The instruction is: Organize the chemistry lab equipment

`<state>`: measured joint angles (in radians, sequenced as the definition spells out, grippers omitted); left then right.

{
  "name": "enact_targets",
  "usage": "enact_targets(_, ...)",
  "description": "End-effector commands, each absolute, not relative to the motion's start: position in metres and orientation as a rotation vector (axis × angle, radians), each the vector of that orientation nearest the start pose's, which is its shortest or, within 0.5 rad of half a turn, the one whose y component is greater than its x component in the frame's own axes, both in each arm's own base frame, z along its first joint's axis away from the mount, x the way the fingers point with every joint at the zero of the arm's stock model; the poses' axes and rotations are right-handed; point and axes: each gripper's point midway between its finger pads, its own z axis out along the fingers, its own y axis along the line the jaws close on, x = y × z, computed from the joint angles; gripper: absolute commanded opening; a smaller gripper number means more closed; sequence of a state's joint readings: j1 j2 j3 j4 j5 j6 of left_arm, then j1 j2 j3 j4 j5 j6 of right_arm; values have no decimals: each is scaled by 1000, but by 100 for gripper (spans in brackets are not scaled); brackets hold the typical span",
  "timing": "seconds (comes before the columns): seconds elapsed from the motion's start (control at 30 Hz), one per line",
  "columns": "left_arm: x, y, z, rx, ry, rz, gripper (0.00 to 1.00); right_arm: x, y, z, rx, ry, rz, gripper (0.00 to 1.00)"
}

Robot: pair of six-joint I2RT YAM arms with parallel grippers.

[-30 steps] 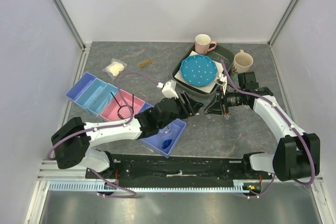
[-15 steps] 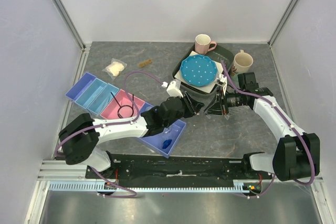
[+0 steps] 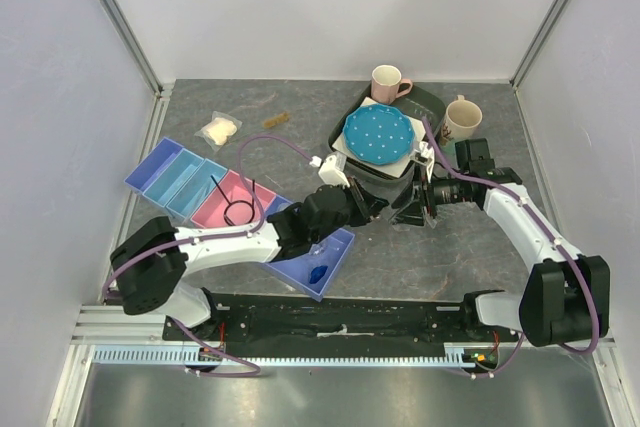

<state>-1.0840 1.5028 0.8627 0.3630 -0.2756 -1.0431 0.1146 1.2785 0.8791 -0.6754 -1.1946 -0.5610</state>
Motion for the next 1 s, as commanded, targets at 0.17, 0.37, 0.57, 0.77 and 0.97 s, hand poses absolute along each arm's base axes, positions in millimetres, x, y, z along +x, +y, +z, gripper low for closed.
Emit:
enact_targets(0.17, 248, -334, 229, -36, 1949, -1057, 2, 221, 169, 191, -1116, 1743, 1101, 96)
enact_targets(0.37, 275, -229, 258, -28, 1944, -779, 2, 227, 158, 195, -1112, 1739, 1000, 98)
enact_targets(0.57, 303, -109, 279, -107, 1917, -328, 2, 230, 154, 193, -1105, 1752, 967, 98)
enact_targets(0.77, 321, -15, 278, -254, 1897, 24, 2, 230, 153, 191, -1100, 1762, 970, 98)
enact_targets(0.97, 338, 41, 258, -358, 1925, 200, 3, 230, 152, 189, -1099, 1767, 973, 98)
